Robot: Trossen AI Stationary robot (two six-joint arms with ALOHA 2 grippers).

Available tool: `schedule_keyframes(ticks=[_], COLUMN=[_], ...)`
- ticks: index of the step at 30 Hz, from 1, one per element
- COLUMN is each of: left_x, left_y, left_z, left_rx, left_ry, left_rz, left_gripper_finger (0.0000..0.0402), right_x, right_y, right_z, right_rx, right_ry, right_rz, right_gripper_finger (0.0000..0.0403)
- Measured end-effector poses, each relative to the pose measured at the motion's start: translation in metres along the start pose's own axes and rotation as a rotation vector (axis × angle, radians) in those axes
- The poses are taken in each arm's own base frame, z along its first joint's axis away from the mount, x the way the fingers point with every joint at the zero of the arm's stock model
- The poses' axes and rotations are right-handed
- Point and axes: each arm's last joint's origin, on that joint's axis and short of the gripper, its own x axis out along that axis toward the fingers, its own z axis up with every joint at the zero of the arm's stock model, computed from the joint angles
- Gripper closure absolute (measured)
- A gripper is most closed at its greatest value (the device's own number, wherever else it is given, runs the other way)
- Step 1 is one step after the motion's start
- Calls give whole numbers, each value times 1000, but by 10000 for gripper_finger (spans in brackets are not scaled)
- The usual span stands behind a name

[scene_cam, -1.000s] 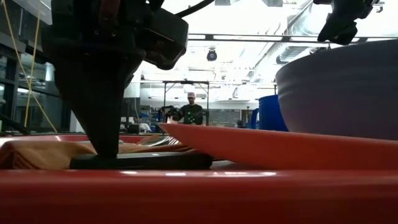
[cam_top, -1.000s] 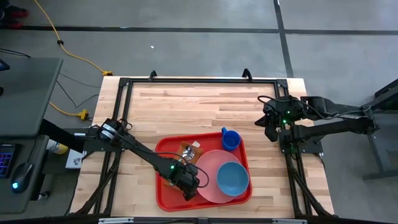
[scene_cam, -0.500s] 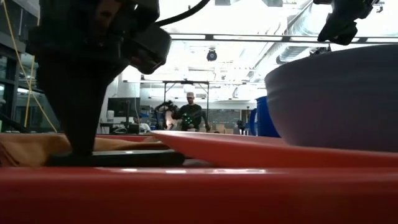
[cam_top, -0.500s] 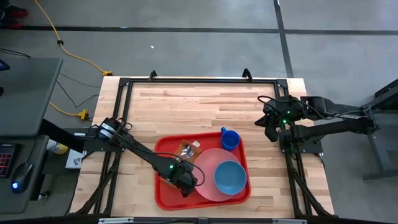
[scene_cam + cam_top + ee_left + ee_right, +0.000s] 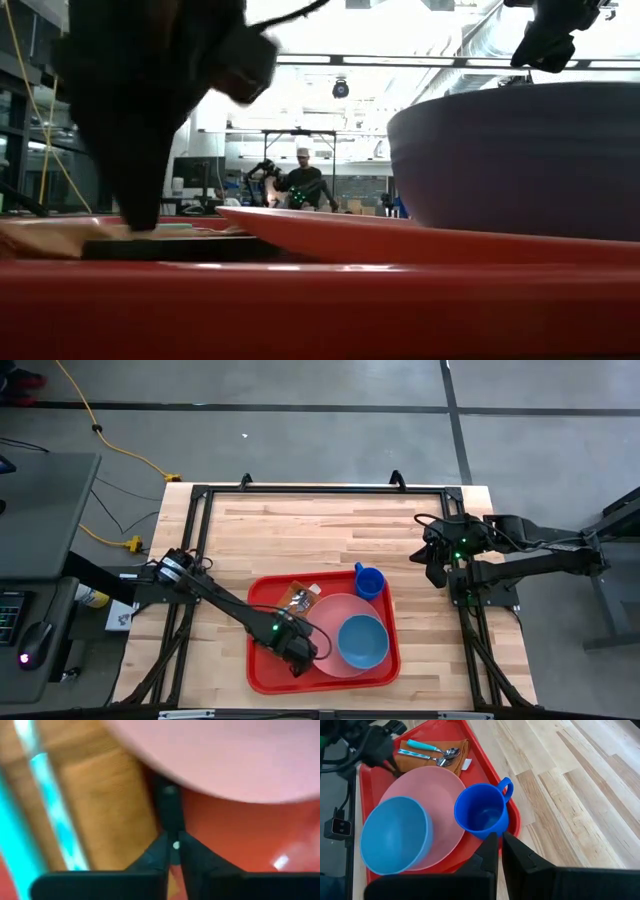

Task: Set up tray
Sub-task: Adjust the knife on the orange napkin

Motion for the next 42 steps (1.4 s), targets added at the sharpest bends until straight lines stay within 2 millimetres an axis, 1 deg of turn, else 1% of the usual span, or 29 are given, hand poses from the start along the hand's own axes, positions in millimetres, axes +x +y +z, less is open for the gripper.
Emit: schedule_keyframes(ticks=[2,6,10,18,24,29,32,35,42], left_x=[-4,-13,-16,-15,-15,-12,-9,-8,-2], left_y=[-7,-13,-15,-11,-11,-7,-5,-4,-5], left_z=[3,6,7,6,6,4,3,3,3], left_rx=[66,185,211,110,68,-28,-71,-99,-171], left_ry=[-3,-22,-30,-36,-39,-21,-17,-17,-26], left_rz=[-55,-88,-100,-52,-48,-33,-24,-15,-6], left_gripper_finger=[309,277,259,237,190,149,133,127,126], right_x=[0,0,0,0,0,0,0,0,0], right_y=[0,0,0,1,1,1,1,1,1], right_z=[0,0,0,0,0,0,0,0,-2], right_rx=[0,0,1,4,3,1,1,2,12], right_ry=[0,0,0,9,9,10,10,11,36], right_rz=[0,0,0,23,23,23,23,26,43], right_gripper_finger=[403,403,403,403,403,403,403,403,403])
